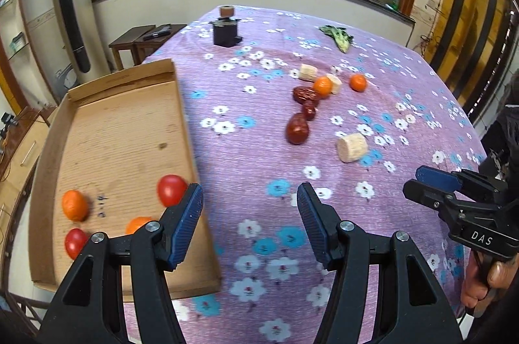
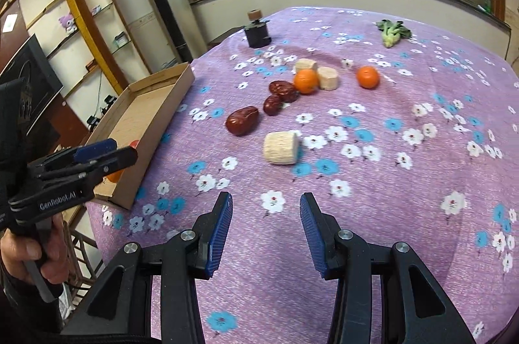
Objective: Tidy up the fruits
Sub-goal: 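Move both open grippers back toward the dates and yam pieces, then grasp a red date with the left gripper while the right gripper grasps a yam piece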
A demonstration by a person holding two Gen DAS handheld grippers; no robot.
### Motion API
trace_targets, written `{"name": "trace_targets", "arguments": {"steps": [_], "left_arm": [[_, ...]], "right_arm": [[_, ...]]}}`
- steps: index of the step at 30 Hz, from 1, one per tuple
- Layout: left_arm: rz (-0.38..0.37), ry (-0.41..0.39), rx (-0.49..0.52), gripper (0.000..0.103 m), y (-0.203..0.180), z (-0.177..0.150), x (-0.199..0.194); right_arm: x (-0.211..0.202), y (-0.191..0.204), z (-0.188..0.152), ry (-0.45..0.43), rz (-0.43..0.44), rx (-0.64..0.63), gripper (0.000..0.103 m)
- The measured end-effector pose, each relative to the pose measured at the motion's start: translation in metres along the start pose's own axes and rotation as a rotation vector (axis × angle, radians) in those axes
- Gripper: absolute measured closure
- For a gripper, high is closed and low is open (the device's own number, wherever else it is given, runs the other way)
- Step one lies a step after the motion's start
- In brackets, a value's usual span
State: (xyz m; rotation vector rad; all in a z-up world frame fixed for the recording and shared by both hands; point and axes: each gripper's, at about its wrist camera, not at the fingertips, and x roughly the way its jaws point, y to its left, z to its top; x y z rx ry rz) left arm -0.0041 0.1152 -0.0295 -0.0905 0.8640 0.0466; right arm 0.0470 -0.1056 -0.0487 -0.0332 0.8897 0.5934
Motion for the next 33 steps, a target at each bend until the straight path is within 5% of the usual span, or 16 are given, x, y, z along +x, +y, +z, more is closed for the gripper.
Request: {"name": "trace_targets", "arguments": {"steps": [12,33], "left_arm": [[-0.035,0.023,0.052,0.044,-0.031,0.010,0.013],[-0.051,0.058,0.029,0.044,-0.030,0.039,0.053]], "right_arm": [[0.004,-0.016,0.000,0.001,0.001,0.031,0.058],[0.045,-0.005,0.023,0.037,-0.017,0.003,0.058]]}}
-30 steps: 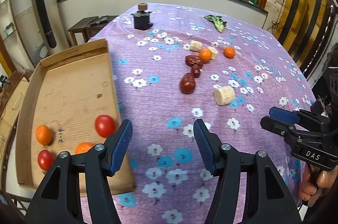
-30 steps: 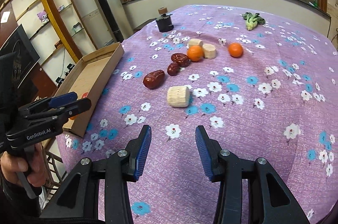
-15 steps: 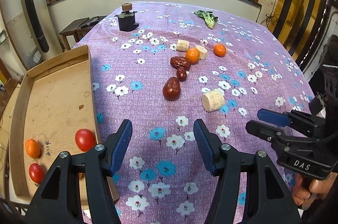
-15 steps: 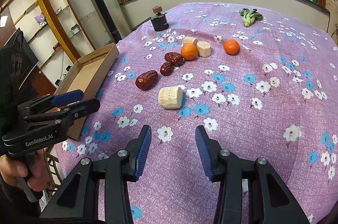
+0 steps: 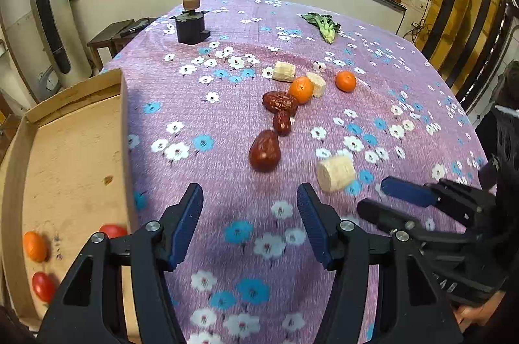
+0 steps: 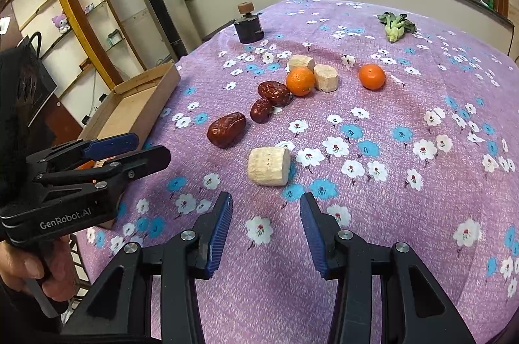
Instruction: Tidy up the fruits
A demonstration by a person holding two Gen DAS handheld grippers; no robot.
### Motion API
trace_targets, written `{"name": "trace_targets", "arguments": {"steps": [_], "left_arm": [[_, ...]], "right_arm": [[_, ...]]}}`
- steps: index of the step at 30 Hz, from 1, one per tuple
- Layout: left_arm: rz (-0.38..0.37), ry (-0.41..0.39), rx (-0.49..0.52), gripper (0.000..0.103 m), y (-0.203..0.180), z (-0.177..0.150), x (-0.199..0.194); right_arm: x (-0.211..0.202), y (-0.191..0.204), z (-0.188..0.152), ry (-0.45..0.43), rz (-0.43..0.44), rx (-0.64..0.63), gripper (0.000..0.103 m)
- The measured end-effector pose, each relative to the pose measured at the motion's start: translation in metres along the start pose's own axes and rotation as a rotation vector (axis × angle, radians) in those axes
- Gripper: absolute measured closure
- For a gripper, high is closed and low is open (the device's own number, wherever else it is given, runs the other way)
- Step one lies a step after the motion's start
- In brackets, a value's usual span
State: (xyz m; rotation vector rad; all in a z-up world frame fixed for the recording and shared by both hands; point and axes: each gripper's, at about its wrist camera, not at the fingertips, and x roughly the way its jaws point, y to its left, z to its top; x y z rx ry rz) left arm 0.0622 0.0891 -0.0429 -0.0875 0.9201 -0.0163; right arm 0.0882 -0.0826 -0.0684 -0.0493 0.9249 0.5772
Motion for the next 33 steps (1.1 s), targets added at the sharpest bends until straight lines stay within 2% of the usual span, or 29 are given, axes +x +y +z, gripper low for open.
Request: {"name": "trace_targets", "arguments": {"steps": [9,11,13,14,17,18,19,20,21,23,33], "left_arm": [[0.010,0.065,-0.004,0.044,-0.003,0.023,0.046],[0.008,0.082,0.001,0.044,-0.005,0.025,0.057],[0.003,0.132,0.011,0.044,-0.007,0.026,0.073],[-0.010,0.149,0.016,0.040,-0.009,0.026,0.079],[0.004,0.112,0.055,0.039,-0.016,0.026,0.080],[0.012,0.104,0.064,0.040,-0.018,0.026,0.080],[0.019,0.093,0.076,0.050,-0.020,0.025,0.079],[0.021,0.088,0.081,0.066,-0.021,0.025,0.078],[0.012,0.086,0.077,0.074,-0.020,0.025,0.076],[-0.015,0.089,0.053,0.075,-0.015,0.024,0.073],[0.043,0.005,0.008,0.074,-0.002,0.002,0.030]], "right_arm": [[0.047,0.005,0.016,0.041,-0.062,-0.029,0.058],[0.051,0.002,0.018,0.036,-0.059,-0.023,0.063],[0.050,-0.002,0.019,0.036,-0.026,-0.008,0.068],[0.049,-0.003,0.019,0.034,-0.024,-0.004,0.069],[0.040,-0.009,0.015,0.022,-0.025,0.013,0.069],[0.037,-0.011,0.014,0.019,-0.023,0.022,0.069],[0.034,-0.012,0.013,0.016,-0.021,0.029,0.069],[0.030,-0.012,0.012,0.011,-0.021,0.032,0.069],[0.025,-0.013,0.010,0.004,-0.023,0.034,0.069],[0.018,-0.014,0.008,-0.005,-0.026,0.037,0.069],[-0.011,-0.006,0.002,-0.047,-0.032,0.027,0.069]]}}
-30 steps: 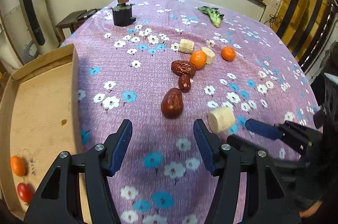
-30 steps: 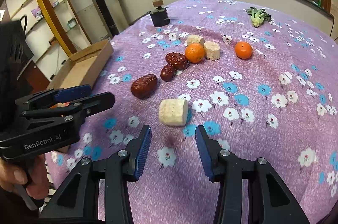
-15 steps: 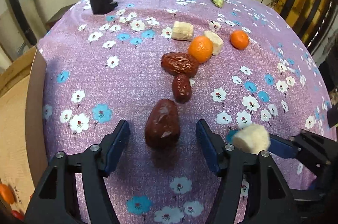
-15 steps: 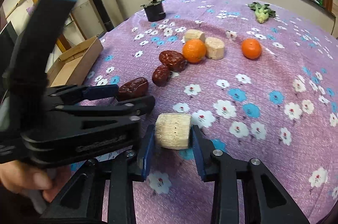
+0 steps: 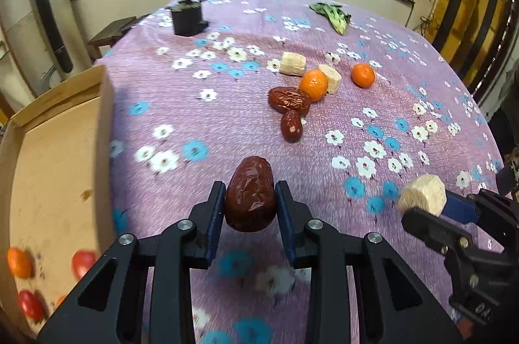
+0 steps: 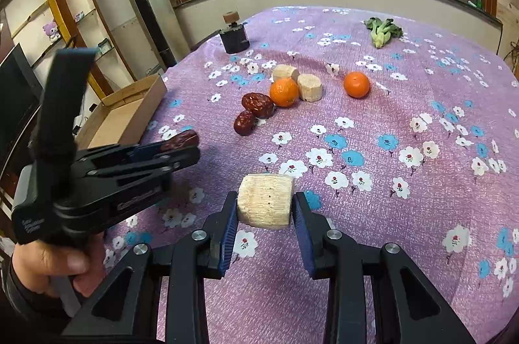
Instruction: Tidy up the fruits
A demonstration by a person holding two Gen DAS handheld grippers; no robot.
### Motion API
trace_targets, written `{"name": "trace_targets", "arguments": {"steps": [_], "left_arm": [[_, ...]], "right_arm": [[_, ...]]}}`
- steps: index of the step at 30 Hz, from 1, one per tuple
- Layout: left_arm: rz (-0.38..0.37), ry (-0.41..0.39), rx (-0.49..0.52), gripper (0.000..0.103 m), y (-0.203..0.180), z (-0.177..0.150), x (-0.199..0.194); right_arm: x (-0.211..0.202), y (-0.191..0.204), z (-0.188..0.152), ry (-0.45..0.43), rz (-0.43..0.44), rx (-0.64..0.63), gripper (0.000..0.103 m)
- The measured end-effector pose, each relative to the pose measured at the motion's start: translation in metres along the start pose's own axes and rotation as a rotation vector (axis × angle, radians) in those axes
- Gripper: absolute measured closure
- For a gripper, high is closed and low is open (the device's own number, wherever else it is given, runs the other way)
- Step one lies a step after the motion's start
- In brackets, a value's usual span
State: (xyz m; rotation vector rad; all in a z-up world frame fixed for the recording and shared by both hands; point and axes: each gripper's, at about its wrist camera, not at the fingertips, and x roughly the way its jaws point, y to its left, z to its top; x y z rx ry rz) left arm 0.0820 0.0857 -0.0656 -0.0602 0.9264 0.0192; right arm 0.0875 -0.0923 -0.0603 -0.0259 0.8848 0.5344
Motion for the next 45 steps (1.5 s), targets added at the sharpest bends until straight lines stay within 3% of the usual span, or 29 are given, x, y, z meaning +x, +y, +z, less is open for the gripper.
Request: {"name": "trace_targets", "arguments": {"steps": [16,45], "left_arm": [[0.057,-0.076,-0.045,0.074,0.036,-0.025,-0.056],[0.140,-0.088,-0.169,0.074,0.117,-0.048,-0.074]], "right_arm": [[-0.017,0.049,0.000,-0.029,0.054,-0.074,0.069],[0.006,0.138,0.014,-0.014,0.152,-0.231,0.069]]}}
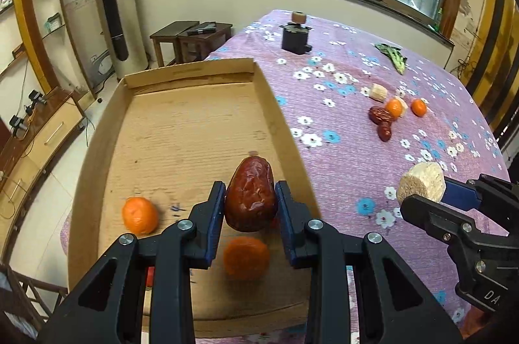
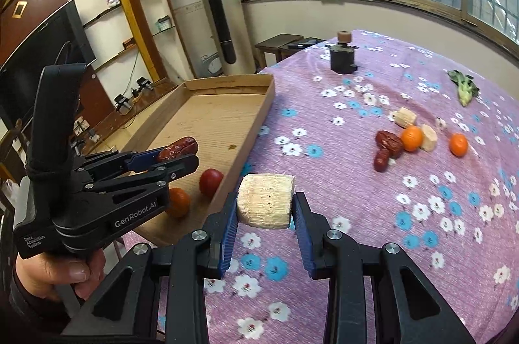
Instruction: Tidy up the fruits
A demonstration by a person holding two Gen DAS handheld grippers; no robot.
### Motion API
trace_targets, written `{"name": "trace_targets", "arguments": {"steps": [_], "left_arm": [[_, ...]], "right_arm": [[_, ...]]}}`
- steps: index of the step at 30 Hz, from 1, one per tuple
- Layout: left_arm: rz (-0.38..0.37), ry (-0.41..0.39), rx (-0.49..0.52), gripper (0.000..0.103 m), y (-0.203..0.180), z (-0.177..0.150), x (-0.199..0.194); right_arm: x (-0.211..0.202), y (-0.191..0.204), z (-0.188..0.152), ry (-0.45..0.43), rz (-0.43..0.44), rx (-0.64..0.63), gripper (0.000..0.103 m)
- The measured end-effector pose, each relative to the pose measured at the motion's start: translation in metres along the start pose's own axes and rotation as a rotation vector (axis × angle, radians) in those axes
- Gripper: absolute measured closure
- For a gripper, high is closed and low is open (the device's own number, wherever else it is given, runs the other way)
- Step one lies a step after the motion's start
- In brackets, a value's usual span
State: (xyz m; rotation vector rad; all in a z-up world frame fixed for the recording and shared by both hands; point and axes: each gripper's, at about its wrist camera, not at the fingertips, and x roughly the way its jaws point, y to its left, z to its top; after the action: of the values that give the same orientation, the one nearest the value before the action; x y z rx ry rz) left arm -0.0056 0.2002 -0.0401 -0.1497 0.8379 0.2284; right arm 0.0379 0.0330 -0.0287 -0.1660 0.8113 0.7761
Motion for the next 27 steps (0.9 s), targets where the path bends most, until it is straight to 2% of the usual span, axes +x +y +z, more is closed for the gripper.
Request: {"name": "trace_targets", "arguments": {"steps": [27], "left_arm": [[0.058,0.027,-0.079,0.074,0.051,0.001,0.015]], "right_arm": [[0.040,0.044,0.023,0.035,0.084,-0.083,0.069]]}}
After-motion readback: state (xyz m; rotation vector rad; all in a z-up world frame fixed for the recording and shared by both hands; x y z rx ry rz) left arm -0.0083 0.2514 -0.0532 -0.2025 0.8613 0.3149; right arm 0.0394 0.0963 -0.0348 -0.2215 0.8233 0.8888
